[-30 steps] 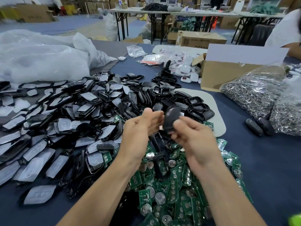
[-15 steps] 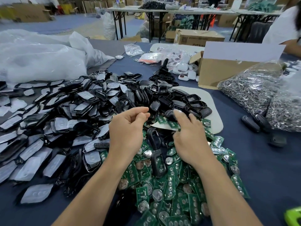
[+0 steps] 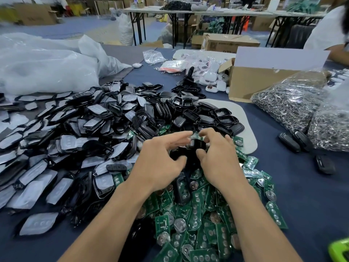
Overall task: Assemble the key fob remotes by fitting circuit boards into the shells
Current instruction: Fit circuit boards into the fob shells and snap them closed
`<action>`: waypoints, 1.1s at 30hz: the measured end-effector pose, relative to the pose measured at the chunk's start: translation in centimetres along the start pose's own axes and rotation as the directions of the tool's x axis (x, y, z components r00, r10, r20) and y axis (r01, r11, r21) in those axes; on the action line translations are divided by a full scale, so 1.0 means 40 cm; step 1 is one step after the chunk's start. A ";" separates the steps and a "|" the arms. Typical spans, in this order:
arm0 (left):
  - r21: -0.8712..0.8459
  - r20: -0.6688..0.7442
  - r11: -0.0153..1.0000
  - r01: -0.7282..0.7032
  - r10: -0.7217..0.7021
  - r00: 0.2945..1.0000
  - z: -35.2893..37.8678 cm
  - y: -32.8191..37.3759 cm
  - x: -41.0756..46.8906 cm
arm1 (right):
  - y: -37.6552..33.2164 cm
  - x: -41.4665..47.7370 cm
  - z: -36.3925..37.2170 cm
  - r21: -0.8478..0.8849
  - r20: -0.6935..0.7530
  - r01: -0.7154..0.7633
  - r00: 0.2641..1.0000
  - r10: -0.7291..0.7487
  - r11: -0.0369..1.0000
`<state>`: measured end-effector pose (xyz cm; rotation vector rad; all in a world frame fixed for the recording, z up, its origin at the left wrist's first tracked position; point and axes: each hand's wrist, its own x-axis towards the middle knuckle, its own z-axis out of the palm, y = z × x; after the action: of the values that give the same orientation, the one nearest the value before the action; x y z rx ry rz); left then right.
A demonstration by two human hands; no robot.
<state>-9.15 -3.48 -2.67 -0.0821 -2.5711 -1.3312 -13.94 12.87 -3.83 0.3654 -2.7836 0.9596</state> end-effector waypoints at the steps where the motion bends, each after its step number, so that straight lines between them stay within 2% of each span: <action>1: -0.005 0.043 1.000 -0.026 0.026 0.999 0.000 0.000 -0.002 | 0.002 0.000 0.002 -0.026 0.004 0.007 1.000 -0.006 1.000; 4: 0.070 0.072 0.997 -0.032 0.027 0.997 -0.003 -0.011 0.002 | 0.000 0.006 0.006 -0.041 -0.038 0.022 0.999 -0.023 0.999; 7: 0.164 0.030 0.986 0.013 -0.018 0.999 -0.010 -0.016 0.004 | -0.007 0.008 -0.004 0.157 -0.194 -0.001 0.980 0.031 0.988; 9: 0.133 -0.026 0.991 0.017 -0.014 1.000 -0.009 -0.008 0.003 | -0.016 -0.001 -0.013 0.302 -0.233 -0.014 0.969 0.088 0.953; 12: -0.010 -0.085 1.000 0.001 -0.002 0.996 -0.009 0.022 0.001 | -0.036 -0.016 -0.015 0.474 -0.187 -0.010 0.976 0.111 0.881; 15: 0.007 -0.137 0.996 -0.089 0.089 0.987 -0.007 0.015 0.003 | -0.056 -0.027 -0.011 0.487 -0.134 0.015 0.989 0.058 0.873; 18: -0.046 -0.232 0.996 -0.077 0.065 0.971 -0.003 0.009 0.001 | -0.060 -0.026 -0.017 0.619 -0.087 -0.018 0.992 0.091 0.785; 19: -0.073 -0.274 0.995 -0.063 0.041 0.961 -0.003 0.012 0.001 | -0.052 -0.024 -0.018 0.611 -0.094 -0.037 0.989 0.118 0.791; 20: -0.111 -0.314 0.993 -0.042 0.005 0.949 -0.004 0.014 0.001 | -0.040 -0.021 -0.017 0.523 -0.108 -0.052 0.986 0.127 0.851; 22: -0.230 -0.365 0.973 0.000 -0.087 0.927 -0.007 0.007 0.006 | -0.015 -0.016 -0.017 0.179 -0.054 -0.083 0.994 0.094 0.980; 23: -0.286 -0.368 0.958 0.029 -0.138 0.920 -0.009 0.001 0.009 | -0.008 -0.015 -0.017 0.036 0.011 -0.090 0.996 0.090 0.995; 25: -0.341 -0.342 0.937 0.084 -0.206 0.917 -0.011 -0.008 0.014 | 0.002 -0.013 -0.014 -0.059 0.105 -0.117 0.987 0.123 0.991; 28: -0.364 -0.283 0.924 0.121 -0.233 0.930 -0.010 -0.010 0.018 | -0.001 -0.013 -0.012 0.017 0.067 -0.118 0.991 0.117 0.993; 33: -0.402 -0.225 0.903 0.149 -0.255 0.940 -0.003 -0.014 0.025 | -0.025 -0.029 -0.015 0.307 -0.206 -0.165 0.950 0.234 0.937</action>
<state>-10.20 -3.96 -2.83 0.2928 -2.1097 -1.7675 -12.51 12.69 -3.06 -0.0050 -2.4987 1.3631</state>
